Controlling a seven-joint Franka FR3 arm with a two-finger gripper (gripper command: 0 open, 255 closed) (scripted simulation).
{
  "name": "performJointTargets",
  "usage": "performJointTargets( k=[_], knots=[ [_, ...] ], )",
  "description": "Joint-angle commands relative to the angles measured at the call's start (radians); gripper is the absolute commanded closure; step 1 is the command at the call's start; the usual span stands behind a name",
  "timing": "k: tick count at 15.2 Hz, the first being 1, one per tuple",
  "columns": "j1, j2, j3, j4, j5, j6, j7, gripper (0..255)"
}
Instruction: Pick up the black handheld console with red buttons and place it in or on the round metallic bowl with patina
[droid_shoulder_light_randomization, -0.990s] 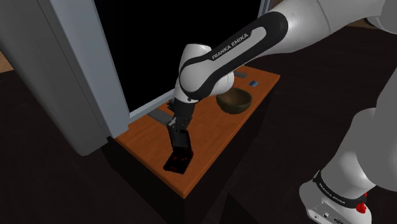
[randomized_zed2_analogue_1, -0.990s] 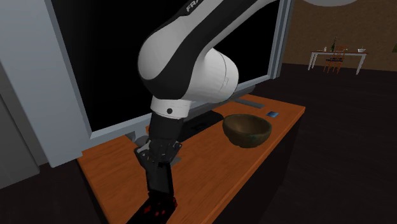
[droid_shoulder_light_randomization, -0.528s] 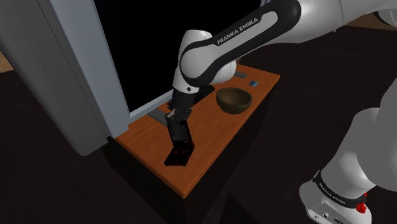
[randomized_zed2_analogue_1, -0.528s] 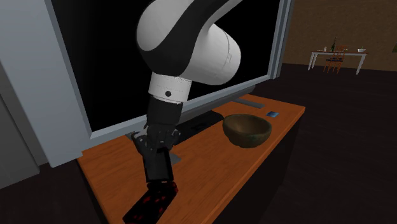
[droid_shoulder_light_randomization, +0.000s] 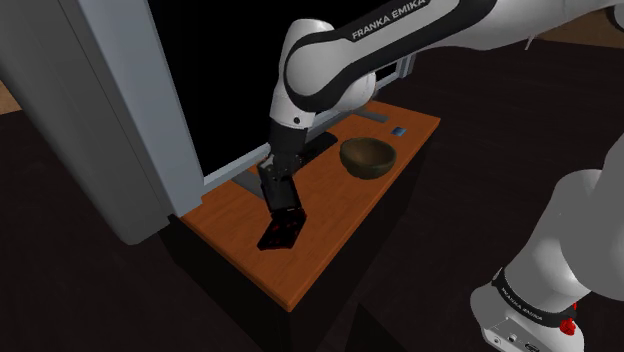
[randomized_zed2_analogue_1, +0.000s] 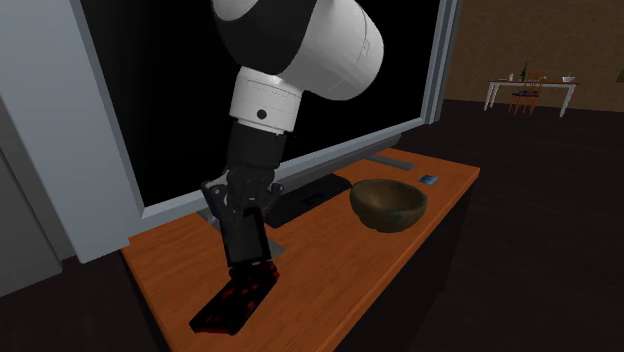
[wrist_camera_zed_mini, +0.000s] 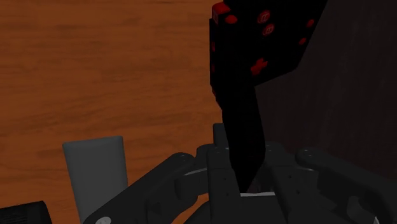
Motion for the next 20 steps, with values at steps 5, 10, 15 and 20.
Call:
performJointTargets(
  k=[5, 10, 15, 20],
  knots=[
    [-0.003, -0.033, -0.003, 0.046, -0.014, -0.075, 0.028, 255],
    [-0.006, -0.055, -0.006, 0.088, -0.024, -0.137, 0.049, 255],
    [-0.019, -0.079, -0.020, 0.106, -0.026, -0.186, 0.038, 255],
    [-0.075, -0.132, -0.087, 0.062, -0.018, -0.236, -0.078, 255]
  ],
)
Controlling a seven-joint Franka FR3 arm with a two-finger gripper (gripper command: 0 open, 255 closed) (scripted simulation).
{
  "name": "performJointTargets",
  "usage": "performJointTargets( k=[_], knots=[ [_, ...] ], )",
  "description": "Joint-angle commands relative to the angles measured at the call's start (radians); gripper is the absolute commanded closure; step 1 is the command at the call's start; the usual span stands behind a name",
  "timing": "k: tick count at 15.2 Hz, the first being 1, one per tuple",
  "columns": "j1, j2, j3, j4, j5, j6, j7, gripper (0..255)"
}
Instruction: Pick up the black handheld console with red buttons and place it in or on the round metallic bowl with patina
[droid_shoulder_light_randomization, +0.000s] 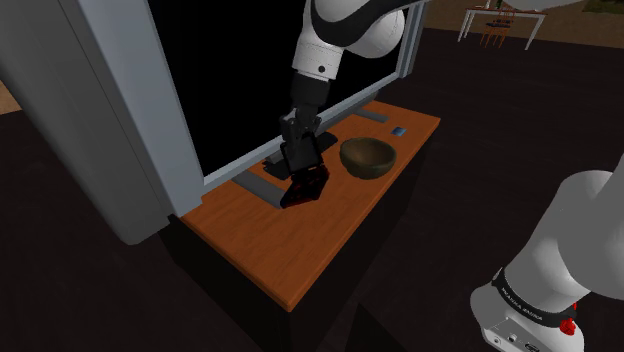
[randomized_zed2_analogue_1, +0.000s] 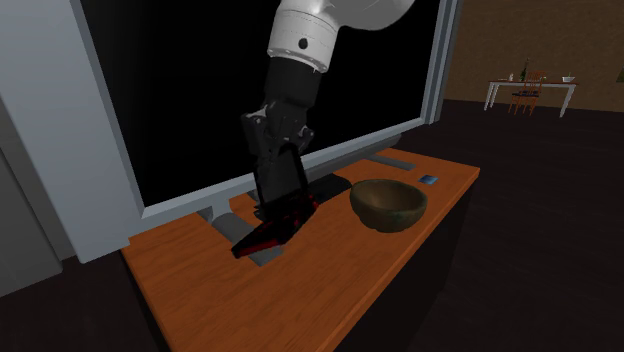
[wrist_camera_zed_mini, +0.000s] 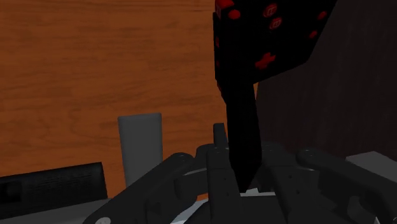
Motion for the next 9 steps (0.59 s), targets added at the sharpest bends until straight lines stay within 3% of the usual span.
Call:
performJointTargets(
  k=[1, 9],
  knots=[
    [-0.023, -0.016, -0.028, -0.008, -0.001, -0.025, -0.045, 255],
    [-0.112, -0.042, -0.141, -0.010, -0.020, -0.114, -0.222, 255]
  ],
)
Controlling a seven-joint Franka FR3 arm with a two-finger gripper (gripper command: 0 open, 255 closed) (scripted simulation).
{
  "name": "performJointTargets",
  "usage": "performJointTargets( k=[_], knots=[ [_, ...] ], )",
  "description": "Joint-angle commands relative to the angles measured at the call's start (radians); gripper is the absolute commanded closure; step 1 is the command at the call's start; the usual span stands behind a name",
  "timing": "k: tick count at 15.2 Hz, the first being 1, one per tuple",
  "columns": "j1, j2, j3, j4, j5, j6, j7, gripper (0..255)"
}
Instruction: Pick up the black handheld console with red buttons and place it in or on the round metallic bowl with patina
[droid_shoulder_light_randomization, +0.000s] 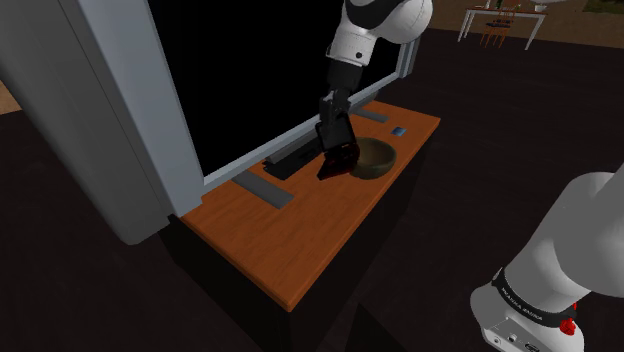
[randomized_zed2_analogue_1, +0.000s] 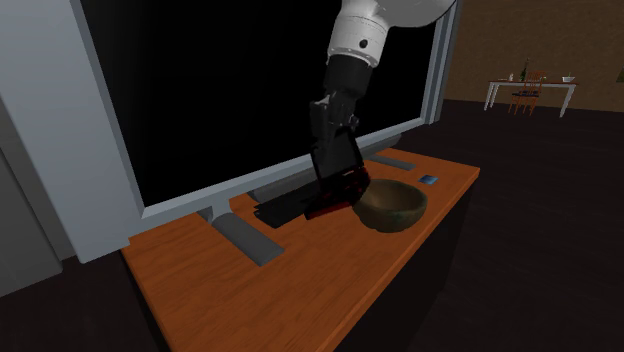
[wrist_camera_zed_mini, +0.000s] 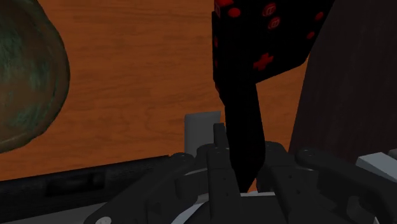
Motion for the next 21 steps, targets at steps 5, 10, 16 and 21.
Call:
performJointTargets(
  k=[5, 10, 16, 21],
  knots=[
    [-0.070, 0.022, -0.088, 0.048, -0.022, -0.076, -0.134, 255],
    [-0.126, 0.065, -0.157, 0.113, -0.038, -0.137, -0.241, 255],
    [-0.195, 0.151, -0.234, 0.232, -0.045, -0.216, -0.368, 255],
    [-0.225, 0.200, -0.261, 0.258, -0.040, -0.214, -0.430, 255]
  ],
)
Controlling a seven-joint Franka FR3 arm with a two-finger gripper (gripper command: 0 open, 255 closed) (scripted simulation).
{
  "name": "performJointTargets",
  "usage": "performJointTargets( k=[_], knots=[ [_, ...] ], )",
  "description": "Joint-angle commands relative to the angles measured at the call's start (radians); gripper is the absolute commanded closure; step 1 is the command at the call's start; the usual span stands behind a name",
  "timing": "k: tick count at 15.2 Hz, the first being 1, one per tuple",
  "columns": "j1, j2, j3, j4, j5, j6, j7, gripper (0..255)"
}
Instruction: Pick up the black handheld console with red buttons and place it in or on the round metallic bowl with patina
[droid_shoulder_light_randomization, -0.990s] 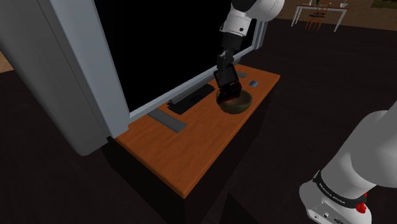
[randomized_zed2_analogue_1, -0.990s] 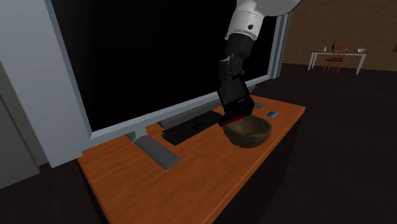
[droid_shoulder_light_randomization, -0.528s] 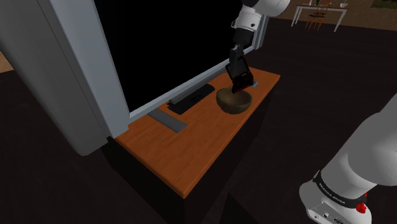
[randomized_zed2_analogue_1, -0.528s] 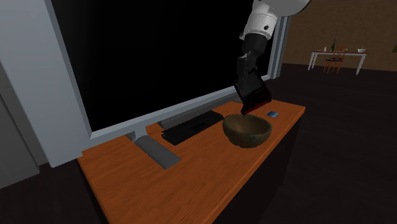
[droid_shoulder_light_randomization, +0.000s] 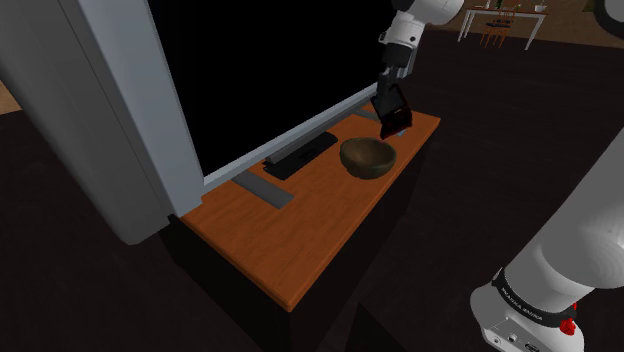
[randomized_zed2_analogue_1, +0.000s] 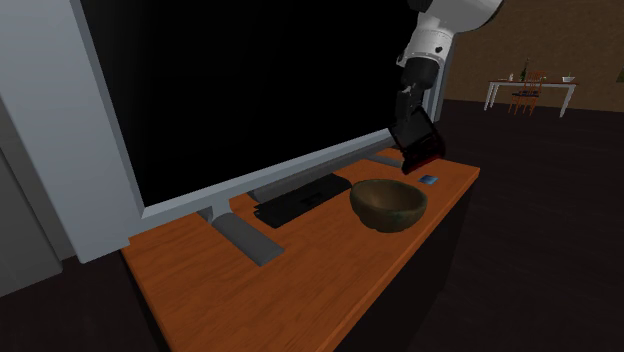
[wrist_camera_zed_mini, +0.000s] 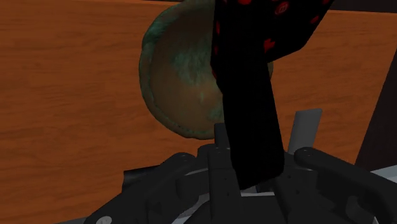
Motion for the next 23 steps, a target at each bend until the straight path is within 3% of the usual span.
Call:
performJointTargets(
  k=[1, 14, 22, 23],
  knots=[
    [-0.001, 0.007, -0.001, -0.017, 0.002, 0.021, -0.011, 255],
    [0.001, 0.050, 0.003, -0.141, 0.028, 0.179, -0.066, 255],
    [0.001, 0.050, 0.003, -0.141, 0.028, 0.179, -0.066, 255],
    [0.001, 0.050, 0.003, -0.141, 0.028, 0.179, -0.066, 0]
  ],
)
